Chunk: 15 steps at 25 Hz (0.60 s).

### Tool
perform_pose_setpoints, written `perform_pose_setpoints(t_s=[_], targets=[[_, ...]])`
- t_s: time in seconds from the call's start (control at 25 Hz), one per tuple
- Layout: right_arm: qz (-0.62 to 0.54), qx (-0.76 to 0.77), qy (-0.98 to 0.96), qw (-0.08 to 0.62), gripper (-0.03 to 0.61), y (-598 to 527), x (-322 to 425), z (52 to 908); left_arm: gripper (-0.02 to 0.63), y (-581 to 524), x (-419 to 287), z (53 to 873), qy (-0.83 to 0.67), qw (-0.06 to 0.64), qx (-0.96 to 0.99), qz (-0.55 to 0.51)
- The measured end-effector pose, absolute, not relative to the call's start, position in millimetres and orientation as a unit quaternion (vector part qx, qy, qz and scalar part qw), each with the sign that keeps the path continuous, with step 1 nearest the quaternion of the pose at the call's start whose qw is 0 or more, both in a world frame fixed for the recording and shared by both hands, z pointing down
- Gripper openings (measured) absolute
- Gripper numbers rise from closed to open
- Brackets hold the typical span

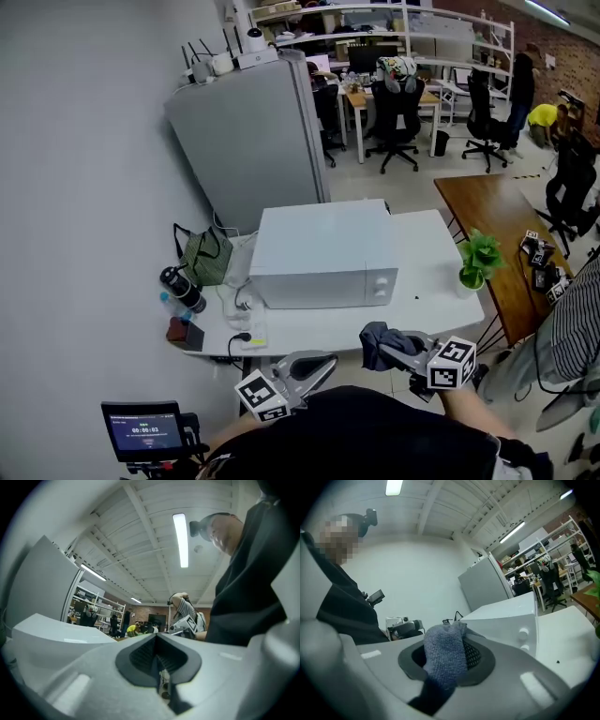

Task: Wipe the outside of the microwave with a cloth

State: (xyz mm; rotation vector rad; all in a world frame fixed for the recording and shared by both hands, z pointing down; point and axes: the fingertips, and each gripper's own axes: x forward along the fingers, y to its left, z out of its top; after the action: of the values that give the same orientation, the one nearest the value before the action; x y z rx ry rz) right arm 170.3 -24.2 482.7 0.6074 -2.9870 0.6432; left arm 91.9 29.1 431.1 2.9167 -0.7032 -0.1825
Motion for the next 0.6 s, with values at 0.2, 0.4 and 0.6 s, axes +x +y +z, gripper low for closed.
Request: perform_pose_setpoints(t_s=[0.2, 0.4, 0.6], targets=[[0.194, 0.217, -0.957, 0.013, 0.080, -71, 90, 465, 0.003, -16, 5, 422, -0.227, 0.052, 0.969, -0.086], [0.186, 0.230, -0.955, 0.023, 0.081, -115, 6, 456, 0.003, -44, -73, 423, -0.209, 0.050, 0.973, -0.085], [0.146, 0.241, -0.958, 0.052, 0.081, -164, -38, 443, 0.003, -69, -113, 443, -0.206, 0.073, 0.971, -0.099]])
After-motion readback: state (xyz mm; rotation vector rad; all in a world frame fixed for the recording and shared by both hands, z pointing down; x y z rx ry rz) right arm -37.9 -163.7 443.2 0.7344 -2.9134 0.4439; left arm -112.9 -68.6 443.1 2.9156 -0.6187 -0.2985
